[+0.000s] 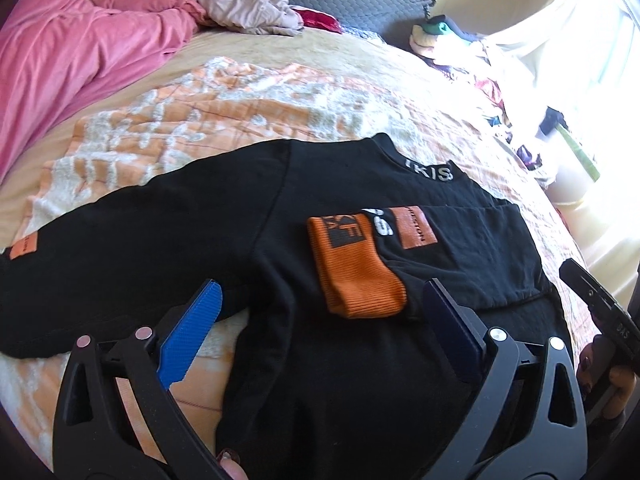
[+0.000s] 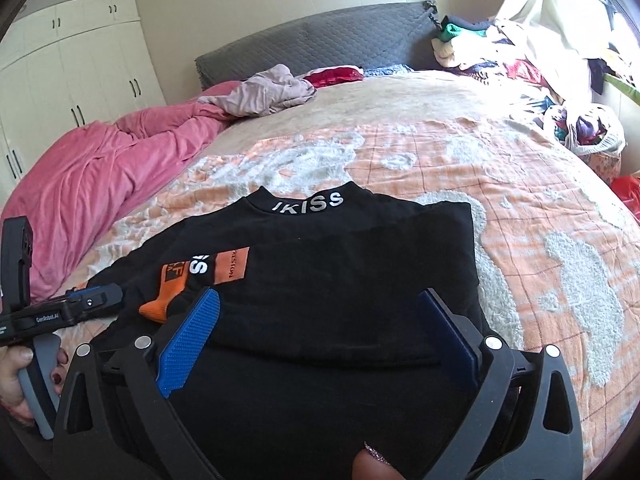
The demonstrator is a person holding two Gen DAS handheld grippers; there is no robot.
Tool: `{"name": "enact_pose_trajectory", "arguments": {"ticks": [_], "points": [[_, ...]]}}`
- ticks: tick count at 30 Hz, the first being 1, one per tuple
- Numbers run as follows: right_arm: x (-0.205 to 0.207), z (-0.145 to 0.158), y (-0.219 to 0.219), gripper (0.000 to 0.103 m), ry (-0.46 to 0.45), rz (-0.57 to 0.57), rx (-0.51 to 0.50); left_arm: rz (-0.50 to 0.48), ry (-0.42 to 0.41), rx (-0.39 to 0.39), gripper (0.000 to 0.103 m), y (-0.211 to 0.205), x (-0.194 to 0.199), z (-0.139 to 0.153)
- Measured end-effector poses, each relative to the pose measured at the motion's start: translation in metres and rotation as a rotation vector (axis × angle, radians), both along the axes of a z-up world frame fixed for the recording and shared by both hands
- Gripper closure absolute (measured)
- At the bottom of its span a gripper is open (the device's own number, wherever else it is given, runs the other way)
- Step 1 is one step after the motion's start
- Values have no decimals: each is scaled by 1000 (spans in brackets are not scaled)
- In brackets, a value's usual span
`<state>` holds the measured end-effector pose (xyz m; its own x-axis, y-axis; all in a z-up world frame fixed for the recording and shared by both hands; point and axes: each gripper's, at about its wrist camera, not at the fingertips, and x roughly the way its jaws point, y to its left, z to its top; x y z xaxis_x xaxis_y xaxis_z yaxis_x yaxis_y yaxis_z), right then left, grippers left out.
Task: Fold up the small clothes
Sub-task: 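Move the left tool to the orange cuff of the other sleeve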
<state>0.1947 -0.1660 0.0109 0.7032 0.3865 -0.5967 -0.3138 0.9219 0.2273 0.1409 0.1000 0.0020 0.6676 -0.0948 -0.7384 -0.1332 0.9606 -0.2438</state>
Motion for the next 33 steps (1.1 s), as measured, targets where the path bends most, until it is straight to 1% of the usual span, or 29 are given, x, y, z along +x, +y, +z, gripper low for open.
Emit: {"name": "enact_pose_trajectory", "arguments": {"ticks": [8,13,19,25,27,30,33], "points": [[-9,1,17,5,-17,35,-40,73,-8,-7,10,27,-18,-3],[-14,-2,30,5,-23,70,-58,123,-29,-43,10,46,-34,-4],[-17,-2,51,5,-17,118,-64,174,-49,-66,10,63,-48,-2],[-26,-1,86,5,-14,195,-107,223,-71,-85,10,79,-60,0],[-30,-1,100,5,-16,220,-121,256,-77,-85,10,88,-65,0],[-35,-2,122,5,-18,251,-147,328,-90,-55,10,101,-73,3],[-41,-1,141,5,-27,269,-158,382,-103,-71,10,115,-82,4]]}}
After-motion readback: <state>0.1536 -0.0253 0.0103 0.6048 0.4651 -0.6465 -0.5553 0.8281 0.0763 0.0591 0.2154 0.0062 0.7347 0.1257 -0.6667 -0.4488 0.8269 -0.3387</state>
